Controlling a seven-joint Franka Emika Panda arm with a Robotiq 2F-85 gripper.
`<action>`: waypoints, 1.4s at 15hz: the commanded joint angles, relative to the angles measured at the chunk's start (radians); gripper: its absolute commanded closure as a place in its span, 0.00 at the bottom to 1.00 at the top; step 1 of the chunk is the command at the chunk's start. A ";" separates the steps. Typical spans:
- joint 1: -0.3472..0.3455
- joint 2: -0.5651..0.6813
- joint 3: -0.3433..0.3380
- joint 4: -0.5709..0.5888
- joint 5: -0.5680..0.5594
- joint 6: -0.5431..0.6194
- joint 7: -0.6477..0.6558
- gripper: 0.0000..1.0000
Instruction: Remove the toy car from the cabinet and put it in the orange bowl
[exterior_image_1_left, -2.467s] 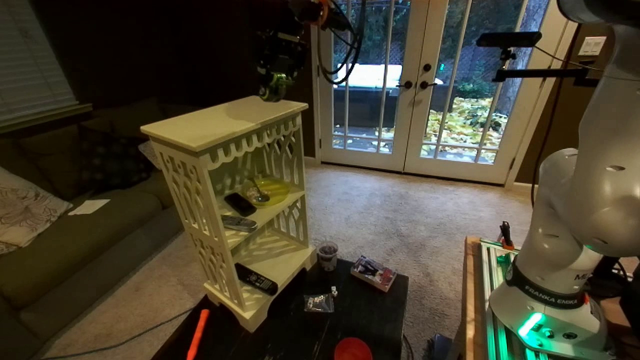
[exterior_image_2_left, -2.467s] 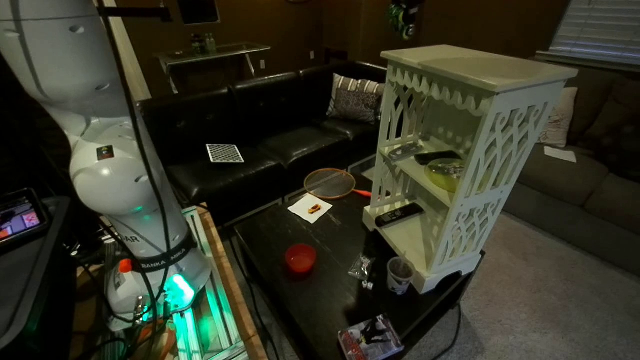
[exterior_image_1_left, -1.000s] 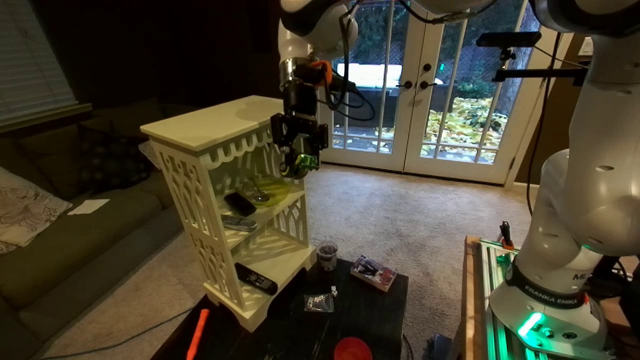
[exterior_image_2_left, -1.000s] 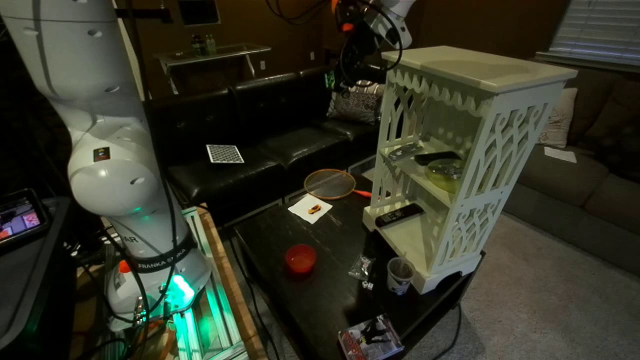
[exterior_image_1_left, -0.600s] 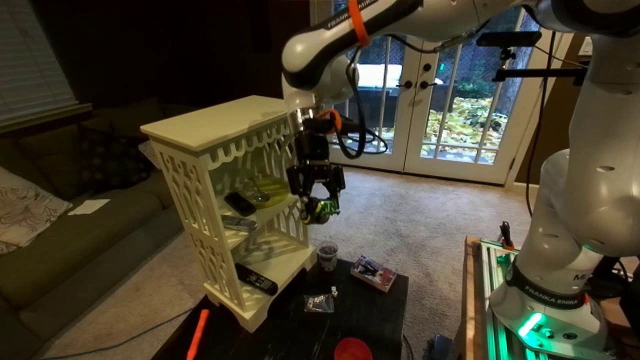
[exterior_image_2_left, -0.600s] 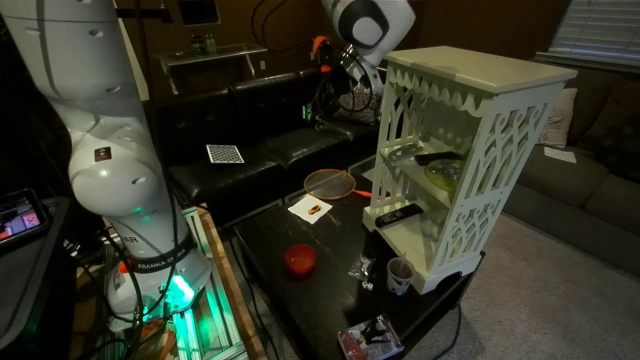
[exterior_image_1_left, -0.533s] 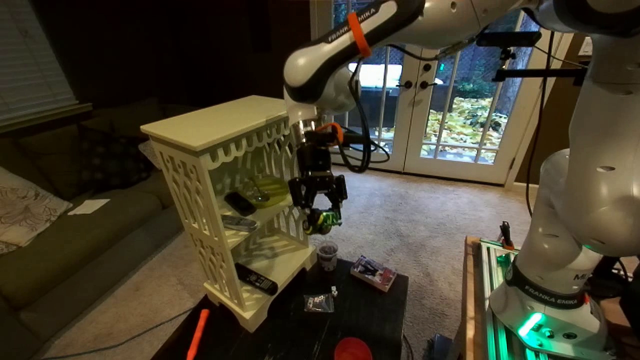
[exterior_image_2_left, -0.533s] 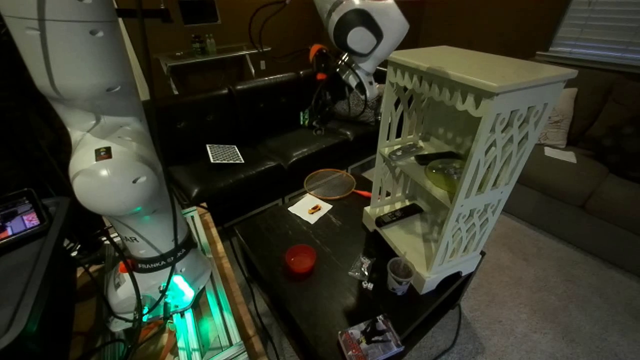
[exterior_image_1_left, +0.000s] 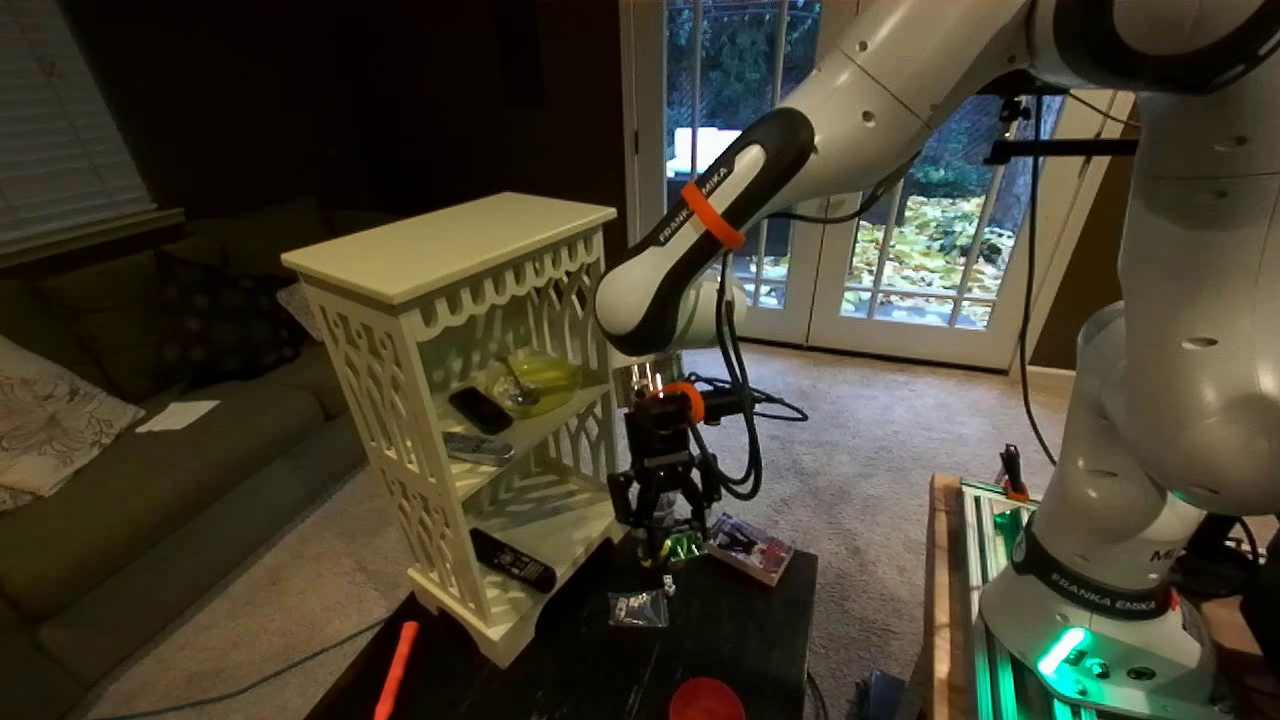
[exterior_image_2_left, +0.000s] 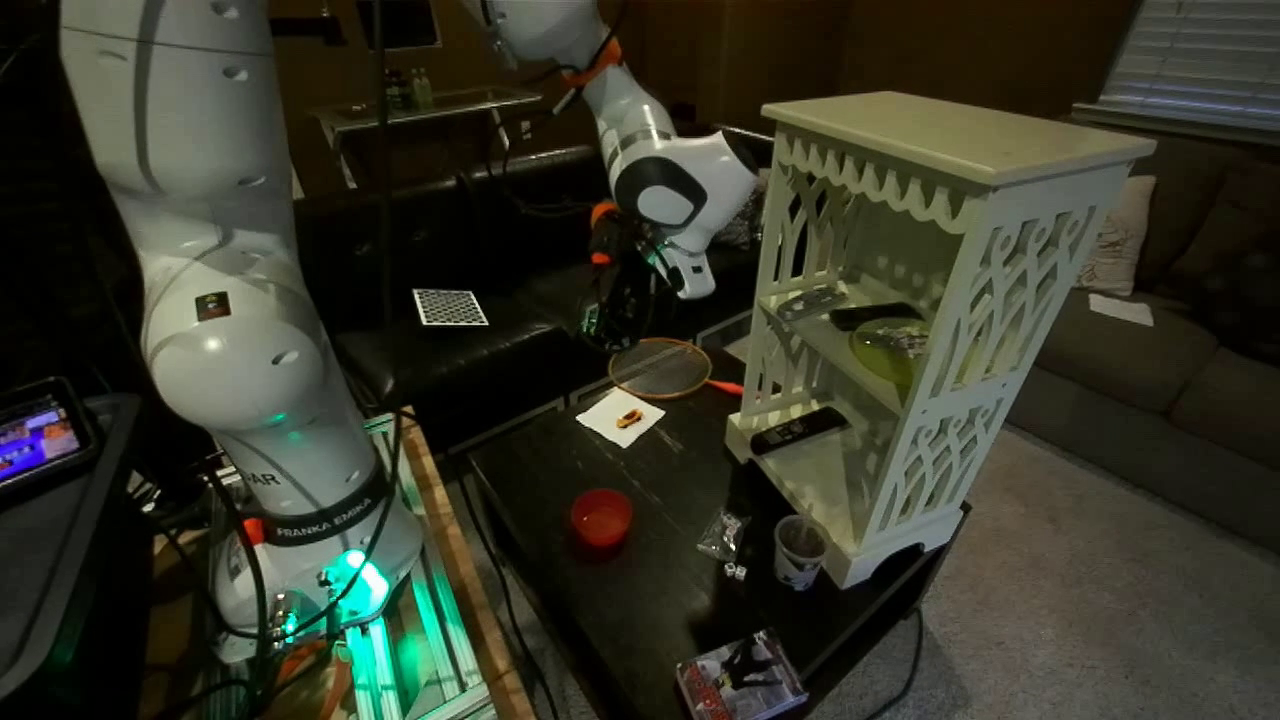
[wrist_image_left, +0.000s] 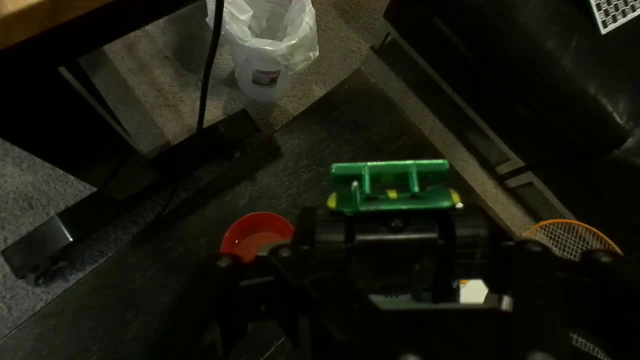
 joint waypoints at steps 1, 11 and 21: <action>-0.005 0.000 0.004 0.006 -0.002 -0.002 0.001 0.28; -0.012 0.163 0.017 -0.052 0.073 0.233 -0.058 0.53; -0.078 0.516 0.048 0.034 0.308 0.188 -0.244 0.28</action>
